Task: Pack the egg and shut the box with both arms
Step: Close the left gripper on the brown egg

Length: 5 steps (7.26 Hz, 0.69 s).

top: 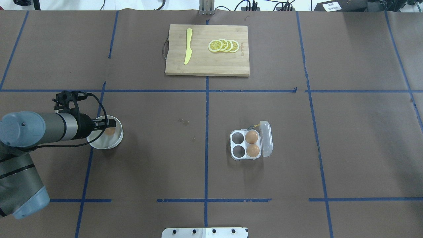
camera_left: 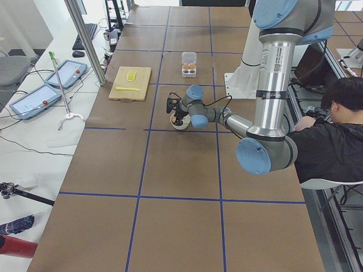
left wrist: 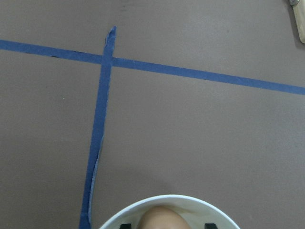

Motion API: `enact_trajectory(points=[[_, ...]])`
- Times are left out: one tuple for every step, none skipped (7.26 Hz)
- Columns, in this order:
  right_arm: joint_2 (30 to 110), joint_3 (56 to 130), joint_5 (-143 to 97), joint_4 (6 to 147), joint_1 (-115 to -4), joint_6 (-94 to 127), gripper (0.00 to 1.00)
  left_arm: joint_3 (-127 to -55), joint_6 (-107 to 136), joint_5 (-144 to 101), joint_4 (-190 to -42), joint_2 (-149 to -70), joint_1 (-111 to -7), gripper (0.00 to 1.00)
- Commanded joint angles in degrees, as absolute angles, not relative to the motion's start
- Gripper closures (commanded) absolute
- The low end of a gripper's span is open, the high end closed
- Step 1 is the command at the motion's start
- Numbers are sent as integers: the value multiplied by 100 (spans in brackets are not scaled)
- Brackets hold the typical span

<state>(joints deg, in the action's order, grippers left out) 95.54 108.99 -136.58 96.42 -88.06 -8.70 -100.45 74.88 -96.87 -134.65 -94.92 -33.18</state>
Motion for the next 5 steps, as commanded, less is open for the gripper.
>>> enact_trajectory(points=[[9554,10898,-13658,9642,-8807,-870,0,-10046,7488,-9677,-13465,-9492,-3313,43],[9554,10898,-13658,9642,-8807,-870,0,-10055,7488,-9651,-13465,-9492,-3313,50],[9554,10898,-13658,9642,-8807,-870,0,-10063,7488,-9589,-13465,-9492,-3305,63],[9554,10898,-13658,9642,-8807,-870,0,-10116,7480,-9598,-13465,-9483,-3313,86],[9554,10898,-13658,9642,-8807,-870,0,-10203,7462,-9598,-13465,-9466,-3340,99]])
